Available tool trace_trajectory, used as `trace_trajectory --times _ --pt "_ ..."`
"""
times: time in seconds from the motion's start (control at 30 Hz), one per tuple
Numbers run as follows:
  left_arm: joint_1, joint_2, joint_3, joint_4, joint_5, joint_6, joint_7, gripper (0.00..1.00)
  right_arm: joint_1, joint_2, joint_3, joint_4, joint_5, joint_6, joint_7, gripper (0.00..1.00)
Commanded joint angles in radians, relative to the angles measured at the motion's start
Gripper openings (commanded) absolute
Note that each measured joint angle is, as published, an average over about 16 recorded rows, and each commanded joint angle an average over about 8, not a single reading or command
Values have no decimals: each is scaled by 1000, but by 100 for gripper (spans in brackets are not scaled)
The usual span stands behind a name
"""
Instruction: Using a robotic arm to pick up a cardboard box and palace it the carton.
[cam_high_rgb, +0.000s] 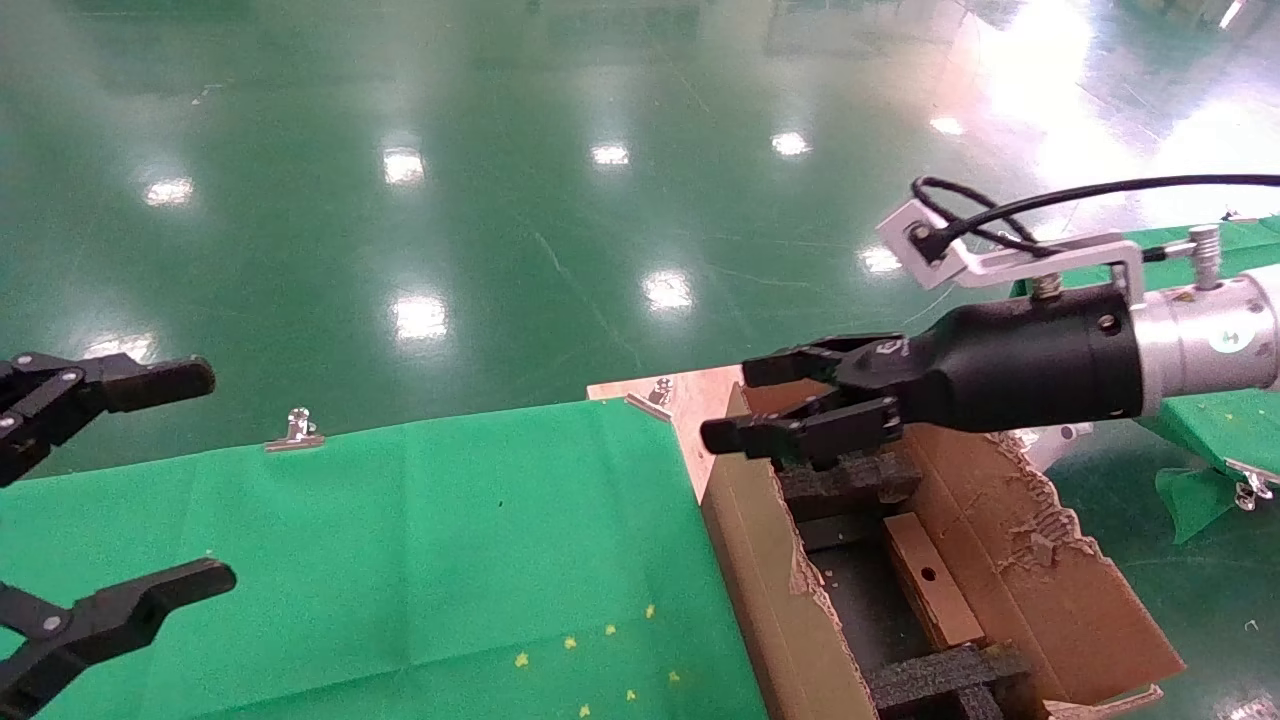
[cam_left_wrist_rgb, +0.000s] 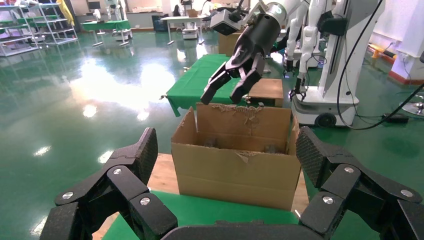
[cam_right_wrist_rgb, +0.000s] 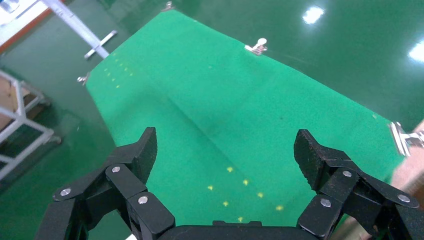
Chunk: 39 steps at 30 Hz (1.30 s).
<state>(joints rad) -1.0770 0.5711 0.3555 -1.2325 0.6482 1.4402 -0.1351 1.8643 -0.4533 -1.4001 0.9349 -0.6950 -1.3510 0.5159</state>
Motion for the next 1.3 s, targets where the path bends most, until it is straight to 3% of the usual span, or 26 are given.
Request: trace_trajectory --times 0.03,1.3 --pt "0 0 0 0 0 0 0 100 -32 -6 45 14 -1 -6 -13 100" --pt "0 0 0 0 0 0 0 100 -638 -128 905 282 -29 -117 -265 100"
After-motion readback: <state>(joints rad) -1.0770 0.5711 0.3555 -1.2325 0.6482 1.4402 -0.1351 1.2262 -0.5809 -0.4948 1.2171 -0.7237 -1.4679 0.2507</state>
